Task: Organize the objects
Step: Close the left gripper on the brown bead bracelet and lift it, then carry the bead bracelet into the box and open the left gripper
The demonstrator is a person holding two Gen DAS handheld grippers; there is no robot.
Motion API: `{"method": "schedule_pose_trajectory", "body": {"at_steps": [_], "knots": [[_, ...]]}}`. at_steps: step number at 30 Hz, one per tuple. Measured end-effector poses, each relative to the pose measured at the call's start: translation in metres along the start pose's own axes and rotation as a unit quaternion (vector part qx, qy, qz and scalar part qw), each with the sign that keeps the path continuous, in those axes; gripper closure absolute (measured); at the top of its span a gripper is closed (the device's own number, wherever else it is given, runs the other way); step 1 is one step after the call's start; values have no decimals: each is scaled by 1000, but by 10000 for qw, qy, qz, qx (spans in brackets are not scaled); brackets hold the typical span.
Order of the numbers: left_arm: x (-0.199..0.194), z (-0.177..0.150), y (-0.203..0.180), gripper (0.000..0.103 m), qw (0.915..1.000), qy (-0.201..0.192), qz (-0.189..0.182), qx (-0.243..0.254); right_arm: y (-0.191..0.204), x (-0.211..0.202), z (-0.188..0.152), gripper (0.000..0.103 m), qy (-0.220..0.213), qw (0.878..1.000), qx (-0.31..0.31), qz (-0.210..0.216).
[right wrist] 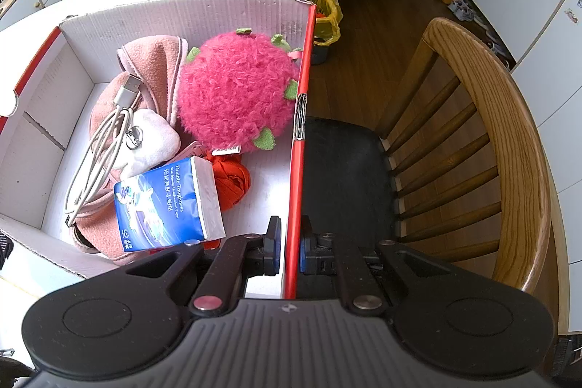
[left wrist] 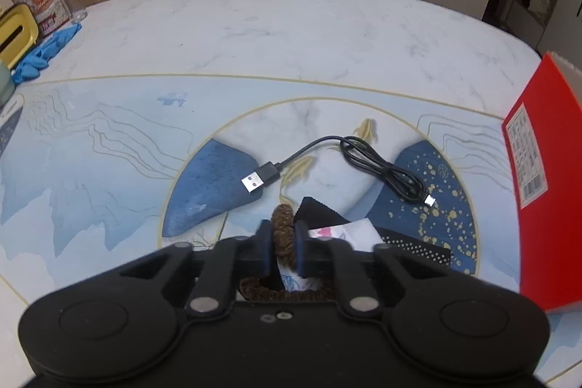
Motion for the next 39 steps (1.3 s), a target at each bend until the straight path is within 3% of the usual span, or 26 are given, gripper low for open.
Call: {"method": "schedule_pose_trajectory", "body": {"at_steps": [9, 22, 31, 39], "knots": [[-21, 0, 6, 98, 9996, -122, -222, -112, 0, 1, 1, 94, -5, 10000, -2, 17], [-97, 14, -11, 98, 9947, -588, -845, -31, 1, 1, 0, 94, -30, 10000, -27, 24], [-144, 43, -77, 98, 9836, -998, -1340, 676, -1, 0, 0, 94, -54, 9999, 12, 86], [-162, 52, -157, 98, 9650, -1119, -1817, 1522, -4, -2, -2, 94, -96, 9998, 68, 185]]}}
Point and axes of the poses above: each gripper's, at about its wrist camera, not at the fingertips, and x roughly the way its jaws point, y to its left, z to its top, the point moved 9 cm from there along x, roughly the way its jaws point, and after that the axes turned 2 degrees about x, right-handed, at the moved point
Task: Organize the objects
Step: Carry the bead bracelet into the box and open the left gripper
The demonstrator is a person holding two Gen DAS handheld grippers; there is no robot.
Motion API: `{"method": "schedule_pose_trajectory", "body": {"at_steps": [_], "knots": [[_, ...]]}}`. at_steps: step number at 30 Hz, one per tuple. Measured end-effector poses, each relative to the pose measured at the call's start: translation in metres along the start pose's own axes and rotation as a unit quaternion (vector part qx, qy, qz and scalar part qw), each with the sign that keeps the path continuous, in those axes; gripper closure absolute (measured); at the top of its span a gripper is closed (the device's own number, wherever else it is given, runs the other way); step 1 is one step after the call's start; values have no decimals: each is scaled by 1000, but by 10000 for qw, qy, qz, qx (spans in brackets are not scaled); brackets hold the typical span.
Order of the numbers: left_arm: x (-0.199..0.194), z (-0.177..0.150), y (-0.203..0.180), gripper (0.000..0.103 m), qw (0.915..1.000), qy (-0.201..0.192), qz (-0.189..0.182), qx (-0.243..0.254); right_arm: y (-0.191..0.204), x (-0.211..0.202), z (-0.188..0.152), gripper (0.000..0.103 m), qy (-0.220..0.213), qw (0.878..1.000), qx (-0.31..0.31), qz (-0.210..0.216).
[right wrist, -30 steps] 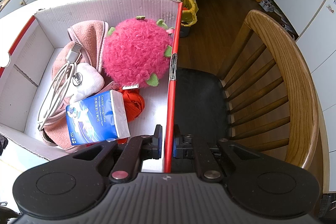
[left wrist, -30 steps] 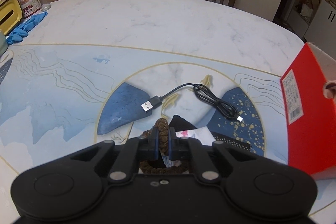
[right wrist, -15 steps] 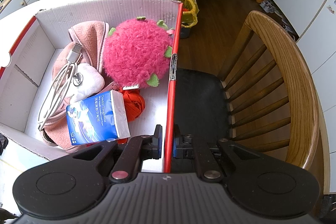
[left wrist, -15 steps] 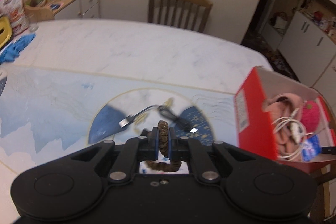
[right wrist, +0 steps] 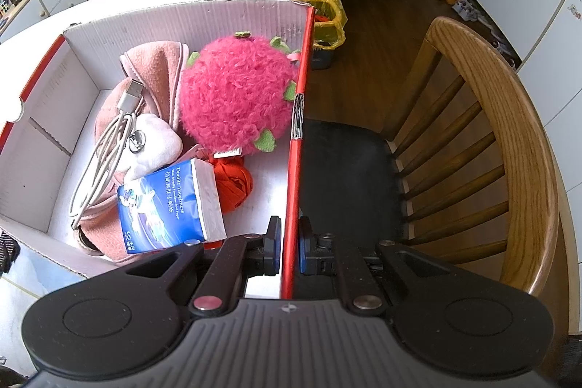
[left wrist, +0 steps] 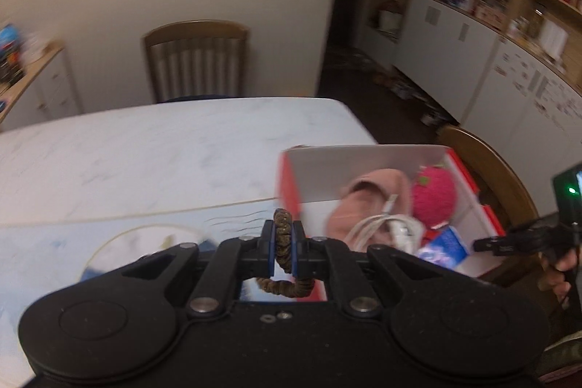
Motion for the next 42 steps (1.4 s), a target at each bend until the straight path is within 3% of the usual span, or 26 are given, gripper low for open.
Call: {"method": "schedule_pose_trajectory", "body": {"at_steps": [8, 21, 38, 42], "knots": [[33, 9, -55, 98, 9978, 152, -385, 525, -3, 0, 0, 94, -21, 10000, 28, 69], [110, -23, -101, 98, 9878, 864, -325, 1256, -3, 1, 0, 94, -35, 9999, 26, 95], [142, -51, -122, 96, 9826, 1455, -678, 935, -2, 1, -1, 94, -35, 9999, 17, 99], [142, -53, -122, 89, 9824, 1489, -714, 871, -2, 1, -1, 94, -34, 9999, 16, 98]]}}
Point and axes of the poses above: each gripper's, at about its wrist camera, not at the fingertips, and x roughly the way its jaws point, y to its left, z to its top, the point moved 9 cm from there along x, roughly the way its jaws point, and after that the axes turned 2 degrees about x, right-handed, at the moved point
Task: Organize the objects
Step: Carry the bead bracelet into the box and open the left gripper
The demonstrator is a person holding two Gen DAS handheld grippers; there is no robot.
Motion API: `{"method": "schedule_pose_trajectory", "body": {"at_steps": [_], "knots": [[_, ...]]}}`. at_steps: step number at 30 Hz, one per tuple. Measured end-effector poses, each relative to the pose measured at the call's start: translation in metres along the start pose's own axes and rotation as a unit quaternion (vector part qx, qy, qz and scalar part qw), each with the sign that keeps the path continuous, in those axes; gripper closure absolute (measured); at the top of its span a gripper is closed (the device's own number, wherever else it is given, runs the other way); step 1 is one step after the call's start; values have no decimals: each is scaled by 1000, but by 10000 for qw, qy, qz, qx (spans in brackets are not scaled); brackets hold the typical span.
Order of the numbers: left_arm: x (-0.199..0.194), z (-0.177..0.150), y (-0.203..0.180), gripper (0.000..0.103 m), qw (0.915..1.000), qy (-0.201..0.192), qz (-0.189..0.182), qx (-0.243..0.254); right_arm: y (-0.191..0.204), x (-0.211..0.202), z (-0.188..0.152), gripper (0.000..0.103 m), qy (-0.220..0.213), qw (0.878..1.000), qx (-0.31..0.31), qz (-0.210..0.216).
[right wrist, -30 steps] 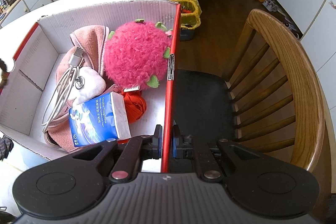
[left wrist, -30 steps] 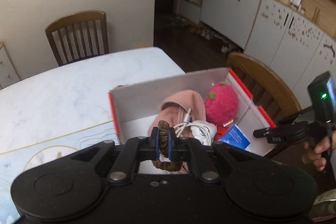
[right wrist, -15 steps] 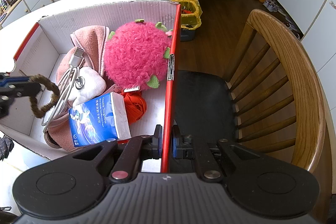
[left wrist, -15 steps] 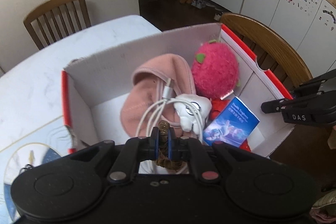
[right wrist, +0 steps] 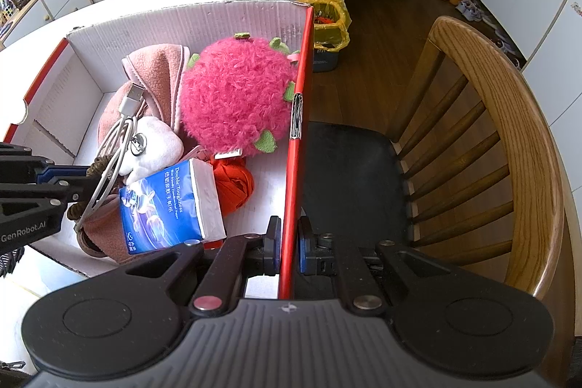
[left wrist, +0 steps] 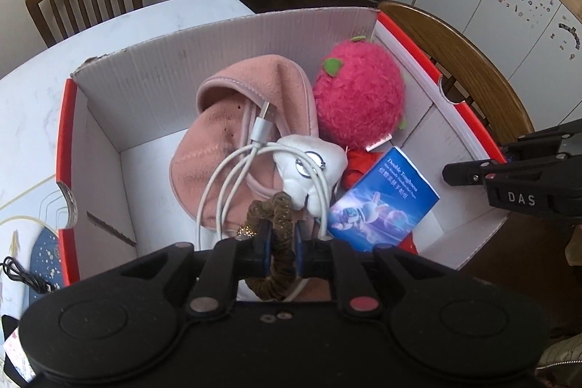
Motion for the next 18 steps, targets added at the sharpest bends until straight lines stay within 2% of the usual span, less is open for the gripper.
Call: {"method": "schedule_pose_trajectory", "body": {"at_steps": [6, 18], "knots": [[-4, 0, 1, 83, 10000, -44, 3, -62, 0, 0, 0, 94, 0, 10000, -4, 0], [-24, 2, 6, 63, 9993, -297, -18, -221, 0, 1, 1, 94, 8, 10000, -23, -5]]}}
Point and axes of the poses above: each gripper's, at about its wrist camera, not at the fingertips, and x roughly the way its jaws point, y to its left, z to its top, the point moved 9 cm from there along x, roughly the way its jaws point, and after that the axes turned 2 degrees about x, right-handed, at the moved point
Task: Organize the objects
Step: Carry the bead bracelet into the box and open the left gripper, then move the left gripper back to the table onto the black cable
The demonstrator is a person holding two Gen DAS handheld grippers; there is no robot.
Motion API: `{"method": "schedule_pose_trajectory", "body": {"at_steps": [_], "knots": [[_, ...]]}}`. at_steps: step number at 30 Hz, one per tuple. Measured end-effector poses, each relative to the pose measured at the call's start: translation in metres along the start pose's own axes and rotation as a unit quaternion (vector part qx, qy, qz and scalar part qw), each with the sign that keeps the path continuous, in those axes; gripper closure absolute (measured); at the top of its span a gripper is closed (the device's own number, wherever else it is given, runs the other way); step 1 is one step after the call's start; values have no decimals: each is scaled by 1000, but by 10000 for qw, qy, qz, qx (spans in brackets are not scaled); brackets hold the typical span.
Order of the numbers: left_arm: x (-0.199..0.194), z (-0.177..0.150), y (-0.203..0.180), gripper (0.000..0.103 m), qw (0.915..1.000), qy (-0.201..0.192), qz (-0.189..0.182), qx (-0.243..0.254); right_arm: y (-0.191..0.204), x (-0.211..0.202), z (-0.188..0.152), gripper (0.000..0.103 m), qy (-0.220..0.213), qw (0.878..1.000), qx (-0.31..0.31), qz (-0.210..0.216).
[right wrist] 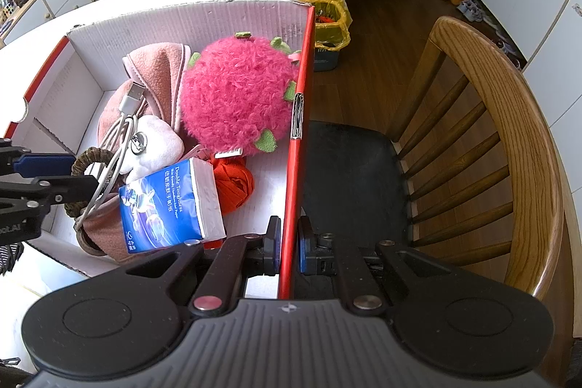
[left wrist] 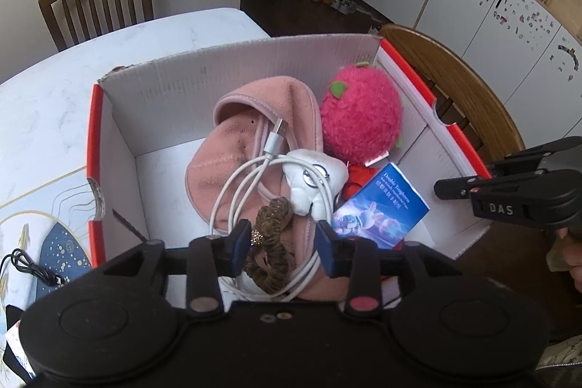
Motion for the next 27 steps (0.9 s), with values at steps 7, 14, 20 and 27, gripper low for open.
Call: {"method": "schedule_pose_trajectory", "body": {"at_steps": [7, 14, 20, 27], "knots": [[-16, 3, 1, 39, 9997, -228, 9, -40, 0, 0, 0, 94, 2, 10000, -2, -2], [-31, 7, 3, 29, 9991, -408, -14, -109, 0, 1, -1, 94, 11, 10000, -16, -24], [-45, 7, 15, 18, 9982, -540, 70, -238, -1, 0, -1, 94, 18, 10000, -15, -38], [-57, 4, 44, 10, 9959, -670, 136, -594, -2, -1, -1, 94, 26, 10000, -27, -73]]}}
Point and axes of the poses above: each gripper's, at about its wrist camera, not at the fingertips, and x roughly the way its jaws point, y to its left, z to its top, the point moved 9 cm from there along x, roughly the way its jaws point, and after that the axes turned 2 degrees about x, right-handed, at the moved point
